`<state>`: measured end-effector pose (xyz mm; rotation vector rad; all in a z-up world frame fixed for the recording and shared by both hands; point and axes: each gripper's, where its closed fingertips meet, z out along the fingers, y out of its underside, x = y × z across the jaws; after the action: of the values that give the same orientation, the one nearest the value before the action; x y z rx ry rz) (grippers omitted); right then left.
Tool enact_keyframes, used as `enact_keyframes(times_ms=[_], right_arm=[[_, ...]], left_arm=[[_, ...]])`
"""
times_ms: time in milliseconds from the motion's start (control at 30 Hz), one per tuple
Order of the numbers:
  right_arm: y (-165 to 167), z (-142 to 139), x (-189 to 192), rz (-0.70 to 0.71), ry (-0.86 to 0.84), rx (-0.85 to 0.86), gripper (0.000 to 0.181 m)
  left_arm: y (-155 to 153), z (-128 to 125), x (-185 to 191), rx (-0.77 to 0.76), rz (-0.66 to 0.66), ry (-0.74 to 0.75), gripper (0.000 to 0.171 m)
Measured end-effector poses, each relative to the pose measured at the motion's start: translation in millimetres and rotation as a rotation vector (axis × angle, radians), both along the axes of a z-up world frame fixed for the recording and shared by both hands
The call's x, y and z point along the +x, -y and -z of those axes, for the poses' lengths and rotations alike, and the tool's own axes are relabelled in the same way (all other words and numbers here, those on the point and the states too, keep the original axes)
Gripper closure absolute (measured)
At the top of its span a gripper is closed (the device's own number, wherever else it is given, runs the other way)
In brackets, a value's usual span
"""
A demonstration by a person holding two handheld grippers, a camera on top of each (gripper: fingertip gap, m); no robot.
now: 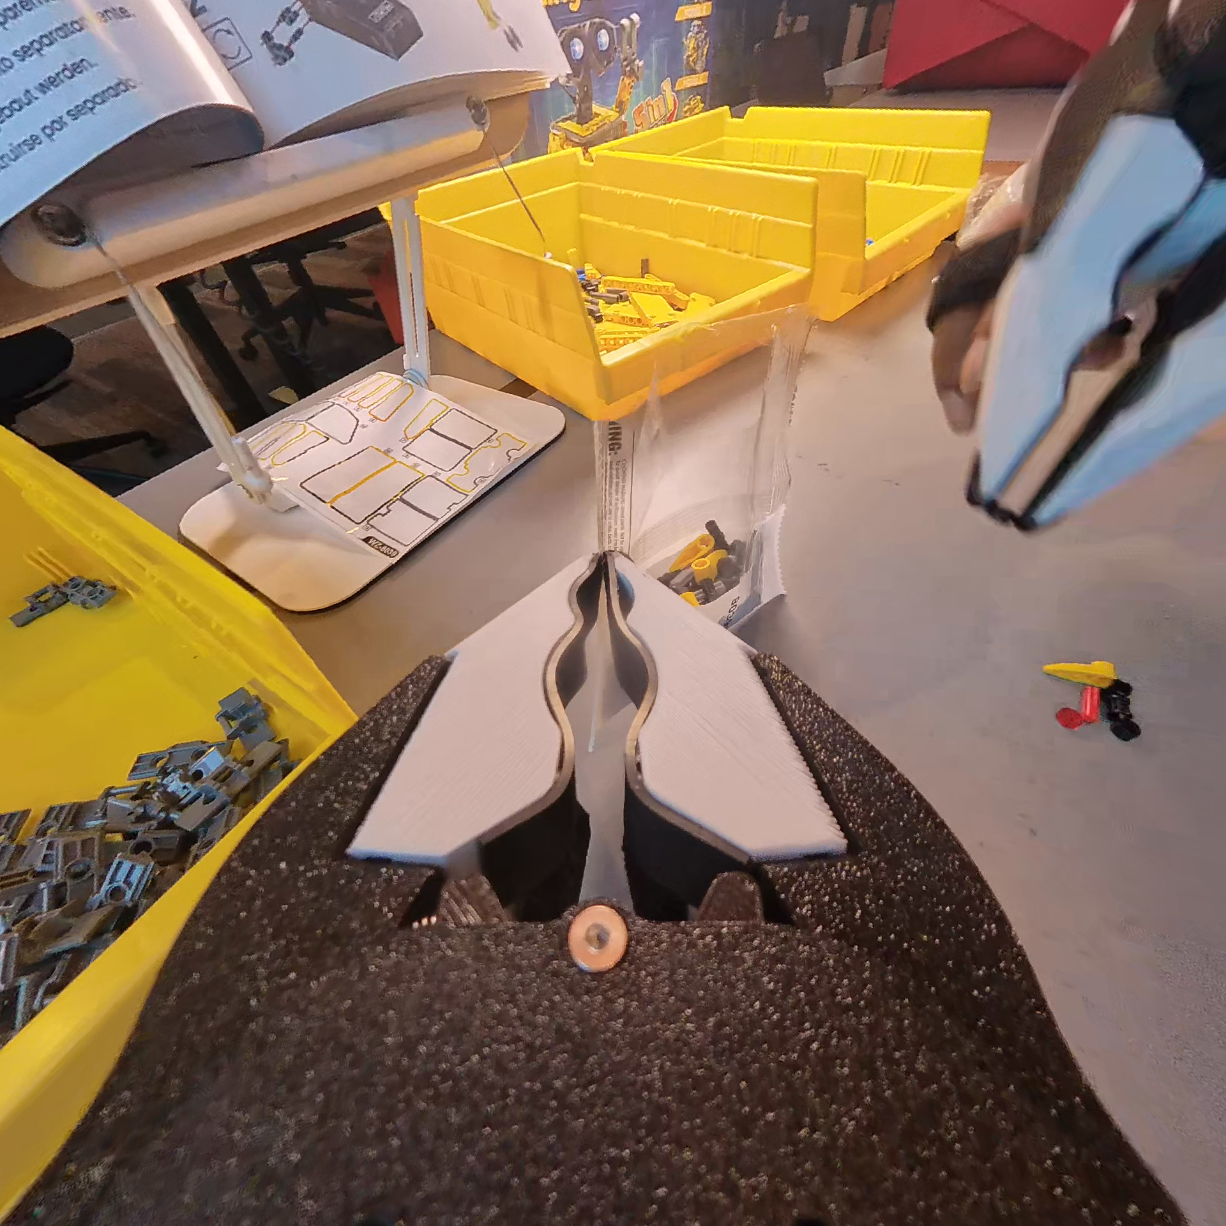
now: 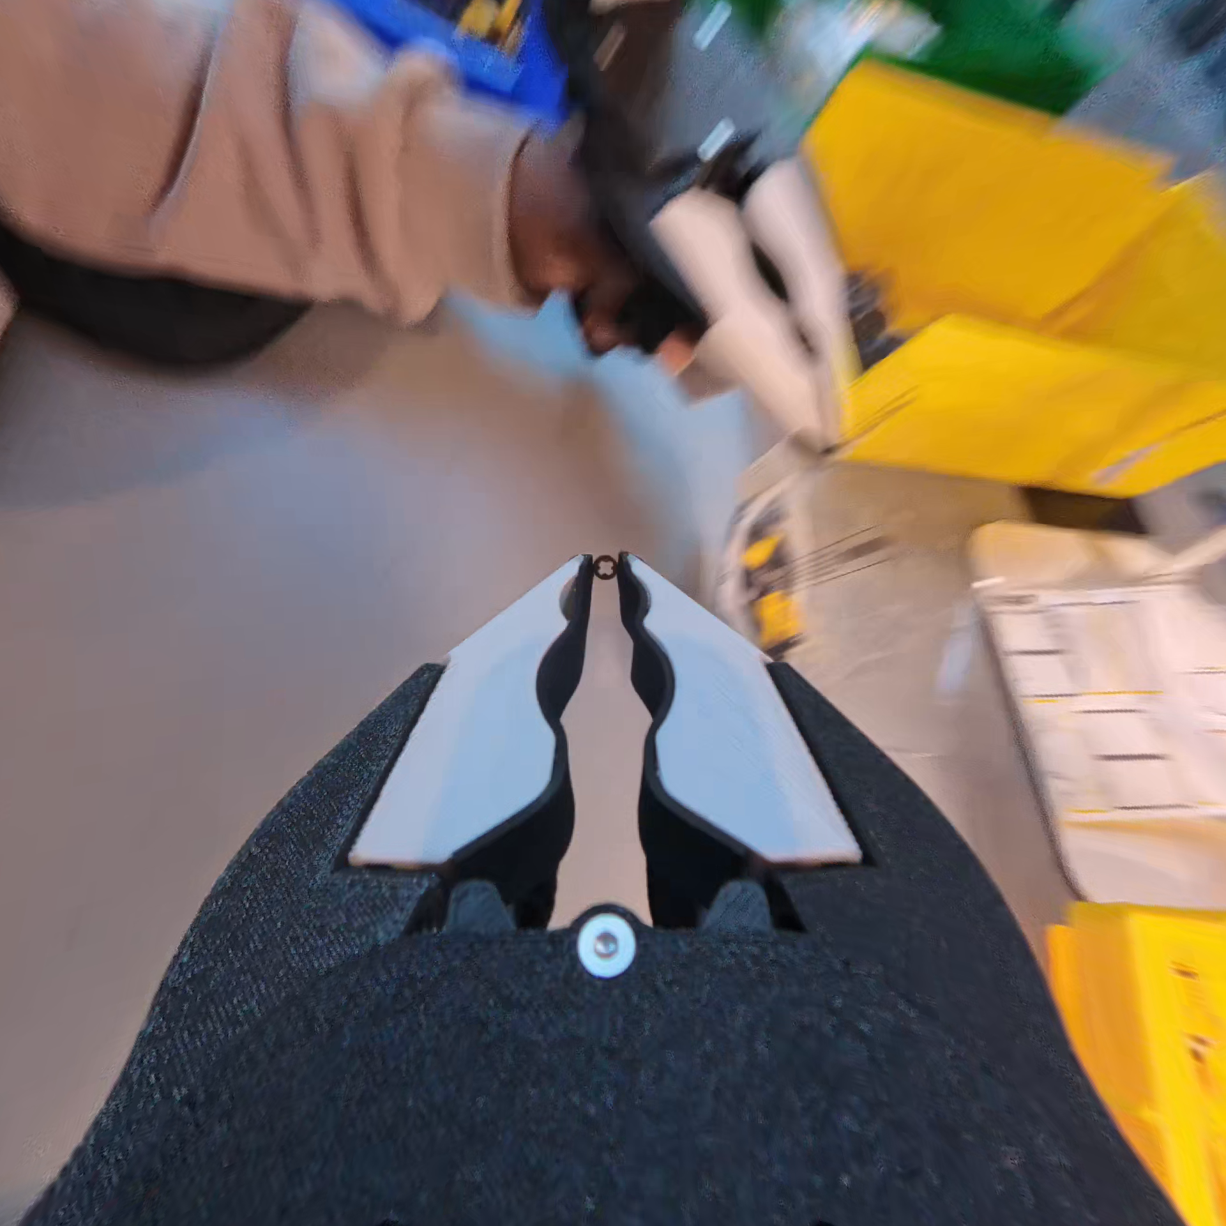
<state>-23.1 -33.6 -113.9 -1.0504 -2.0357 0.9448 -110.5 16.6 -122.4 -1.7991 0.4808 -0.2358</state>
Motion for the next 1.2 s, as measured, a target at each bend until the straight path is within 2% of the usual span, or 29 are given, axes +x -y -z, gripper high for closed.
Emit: enact_keyframes(times_ms=[67, 100, 133, 200, 267, 333, 400, 467, 533, 600, 667, 833, 933, 1200], right_arm=[[-25, -46, -16, 0.15, -0.216, -0.002, 0.174], [-36, -58, -19, 0.206, -0.275, 0.009, 0.174], [-46, -61, -22, 0.255, -0.294, 0.03, 0.175], [-58, -51, -25, 0.32, -0.269, 0.075, 0.174], [-69, -46, -26, 0.378, -0.272, 0.129, 0.164], [-77, -63, -21, 0.42, -0.343, 0.114, 0.16], [-67, -73, -13, 0.35, -0.346, 0.043, 0.163], [-36, -53, -2, 0.163, -0.191, -0.042, 0.167], [-9, -8, 13, 0.018, 0.044, -0.032, 0.167], [11, 41, 27, -0.084, 0.259, 0.03, 0.166], [27, 67, 34, -0.142, 0.374, 0.029, 0.166], [39, 83, 49, -0.18, 0.495, -0.006, 0.166], [34, 93, 53, -0.161, 0.541, 0.066, 0.166], [42, 95, 53, -0.172, 0.555, 0.093, 0.168]], left_arm=[[2, -2, 9, 0.015, 0.042, -0.002, 0.171], [3, -3, 13, 0.022, 0.058, -0.005, 0.171], [4, -4, 17, 0.027, 0.071, -0.007, 0.171], [5, -5, 21, 0.033, 0.081, -0.01, 0.171], [5, -6, 21, 0.037, 0.077, -0.008, 0.171], [4, -5, 17, 0.028, 0.059, -0.009, 0.171], [1, -3, 10, 0.018, 0.025, -0.007, 0.171], [-1, -2, 1, 0.008, -0.014, -0.002, 0.171], [-4, 0, -7, -0.002, -0.058, 0.002, 0.171], [-5, 1, -14, -0.008, -0.09, 0.007, 0.171], [-4, 1, -19, -0.011, -0.109, 0.011, 0.171], [-4, -2, -26, -0.002, -0.127, 0.019, 0.171], [-5, -1, -27, -0.006, -0.13, 0.018, 0.171], [-5, -1, -26, -0.006, -0.129, 0.016, 0.171]])
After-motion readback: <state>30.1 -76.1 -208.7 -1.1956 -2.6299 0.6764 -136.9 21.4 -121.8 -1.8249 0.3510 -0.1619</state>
